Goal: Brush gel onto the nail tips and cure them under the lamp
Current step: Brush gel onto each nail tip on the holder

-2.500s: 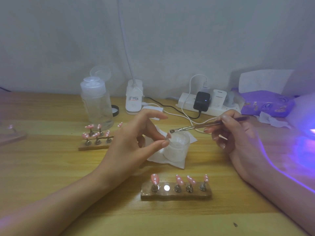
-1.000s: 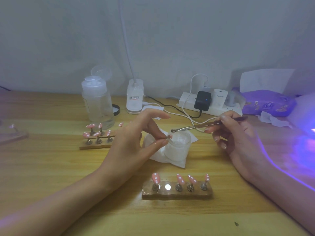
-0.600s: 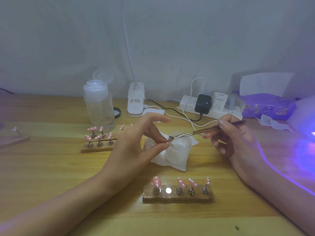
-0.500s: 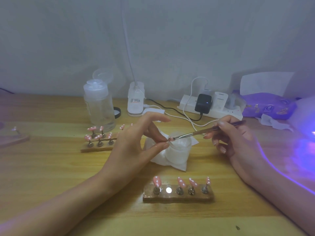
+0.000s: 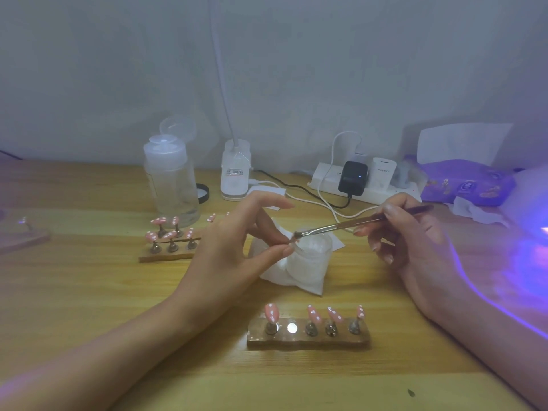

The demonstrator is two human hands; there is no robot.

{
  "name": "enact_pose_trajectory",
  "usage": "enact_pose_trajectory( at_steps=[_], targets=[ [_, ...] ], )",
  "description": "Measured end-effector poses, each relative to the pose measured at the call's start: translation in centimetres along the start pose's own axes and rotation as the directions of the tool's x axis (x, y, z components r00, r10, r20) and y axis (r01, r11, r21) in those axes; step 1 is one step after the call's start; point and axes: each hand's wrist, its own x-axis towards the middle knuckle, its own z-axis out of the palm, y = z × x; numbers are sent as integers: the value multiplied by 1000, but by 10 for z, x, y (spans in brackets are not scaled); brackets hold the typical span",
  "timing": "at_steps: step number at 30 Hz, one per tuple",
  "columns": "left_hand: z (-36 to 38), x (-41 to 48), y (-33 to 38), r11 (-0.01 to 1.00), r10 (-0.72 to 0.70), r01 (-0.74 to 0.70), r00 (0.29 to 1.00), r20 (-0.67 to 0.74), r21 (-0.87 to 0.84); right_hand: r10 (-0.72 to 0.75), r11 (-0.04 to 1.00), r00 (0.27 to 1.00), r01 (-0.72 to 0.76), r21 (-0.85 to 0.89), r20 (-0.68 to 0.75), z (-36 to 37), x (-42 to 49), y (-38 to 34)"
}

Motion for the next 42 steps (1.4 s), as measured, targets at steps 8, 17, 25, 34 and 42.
enact_pose_trajectory(
  at_steps=[8, 17, 25, 34, 42],
  targets=[
    [0, 0, 1, 1000, 2, -2, 1000, 7, -9, 13, 998, 1000, -14, -66, -22, -2, 0, 4],
    [0, 0, 1, 1000, 1, -1, 1000, 8, -9, -18, 996, 969, -3, -84, -246, -10, 2, 2],
    [-1, -1, 1, 1000, -1, 1, 1000, 11, -19, -70, 988, 969, 100, 115, -236, -18, 8, 0],
    [0, -1, 0, 999, -15, 15, 1000, 14, -43, -323, 944, 946, 323, -73, 10, -18, 2, -5],
    [0, -1, -3, 996, -29, 29, 1000, 10, -83, -243, 968, 954, 250, 23, -177, -29, 12, 2]
  ],
)
